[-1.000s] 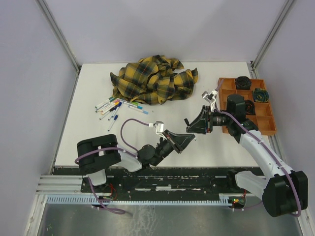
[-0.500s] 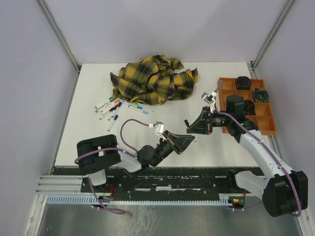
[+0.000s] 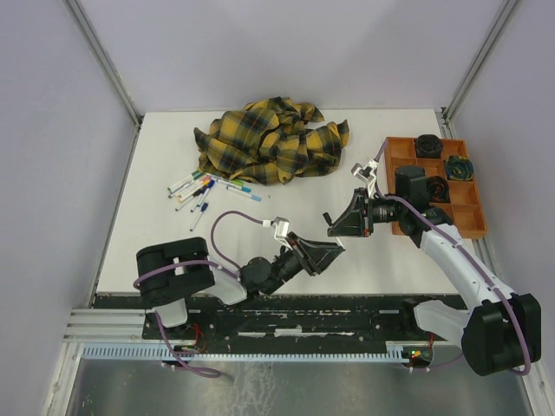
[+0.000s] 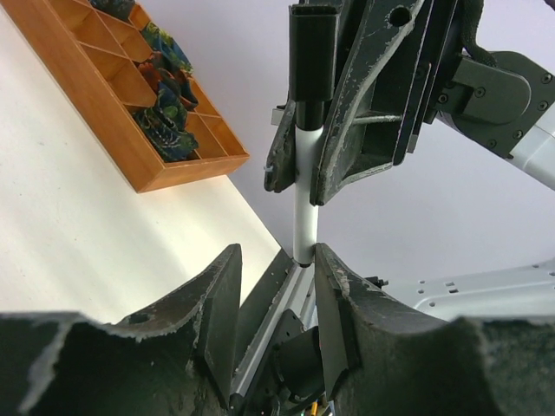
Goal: Open the pen caps
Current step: Pick up the pen from the center of the board.
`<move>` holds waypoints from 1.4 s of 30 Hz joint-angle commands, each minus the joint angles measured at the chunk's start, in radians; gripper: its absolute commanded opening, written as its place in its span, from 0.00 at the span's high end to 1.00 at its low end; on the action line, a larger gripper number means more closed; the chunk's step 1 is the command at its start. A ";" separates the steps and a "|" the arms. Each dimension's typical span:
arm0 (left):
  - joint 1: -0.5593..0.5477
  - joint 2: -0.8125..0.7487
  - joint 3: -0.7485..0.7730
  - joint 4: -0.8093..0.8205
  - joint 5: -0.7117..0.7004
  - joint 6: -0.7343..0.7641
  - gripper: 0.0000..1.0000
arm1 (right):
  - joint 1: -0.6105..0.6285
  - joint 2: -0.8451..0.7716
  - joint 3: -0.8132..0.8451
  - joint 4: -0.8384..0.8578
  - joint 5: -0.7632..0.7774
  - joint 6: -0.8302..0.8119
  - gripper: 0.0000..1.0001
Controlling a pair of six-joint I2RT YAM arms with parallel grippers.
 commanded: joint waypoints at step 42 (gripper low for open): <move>0.027 -0.003 0.065 0.186 -0.012 0.003 0.97 | 0.009 -0.018 0.034 -0.012 -0.040 -0.068 0.73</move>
